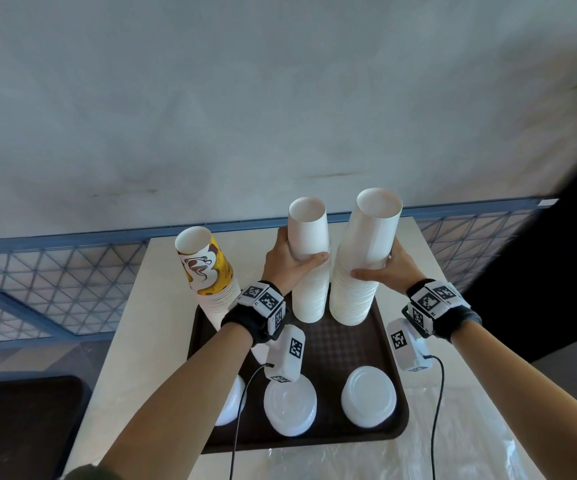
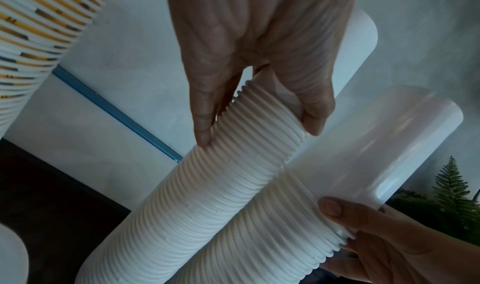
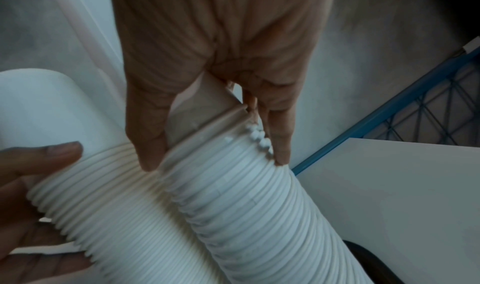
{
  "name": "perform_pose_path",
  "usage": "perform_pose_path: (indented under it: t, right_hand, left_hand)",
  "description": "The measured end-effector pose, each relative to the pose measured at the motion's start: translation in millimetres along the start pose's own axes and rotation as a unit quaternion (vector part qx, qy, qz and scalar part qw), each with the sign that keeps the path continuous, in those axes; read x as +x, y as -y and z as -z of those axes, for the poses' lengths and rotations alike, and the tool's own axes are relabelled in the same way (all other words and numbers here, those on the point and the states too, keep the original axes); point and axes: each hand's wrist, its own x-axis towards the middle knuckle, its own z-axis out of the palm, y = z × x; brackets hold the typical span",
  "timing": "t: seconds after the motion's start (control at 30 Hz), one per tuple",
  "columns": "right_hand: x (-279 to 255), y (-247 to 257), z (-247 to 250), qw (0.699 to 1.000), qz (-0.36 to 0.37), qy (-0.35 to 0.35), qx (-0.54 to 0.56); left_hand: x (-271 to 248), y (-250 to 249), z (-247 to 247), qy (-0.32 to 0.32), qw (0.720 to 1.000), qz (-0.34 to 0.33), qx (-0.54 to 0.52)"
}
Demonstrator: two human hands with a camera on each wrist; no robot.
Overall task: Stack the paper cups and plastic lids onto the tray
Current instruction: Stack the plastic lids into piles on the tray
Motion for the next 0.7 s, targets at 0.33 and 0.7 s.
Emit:
perform_pose_path:
  t: [0.33, 0.7]
  right_hand:
    - [-2, 0, -1, 1.000, -0.007, 0.003, 0.012]
    - [-3, 0, -1, 1.000, -0.023, 0.003, 0.010]
  left_hand:
    - [-3, -4, -5, 0.021, 1.000, 0.013, -0.018]
    - [-39, -40, 62, -0.129, 0.966, -0.208, 0.084]
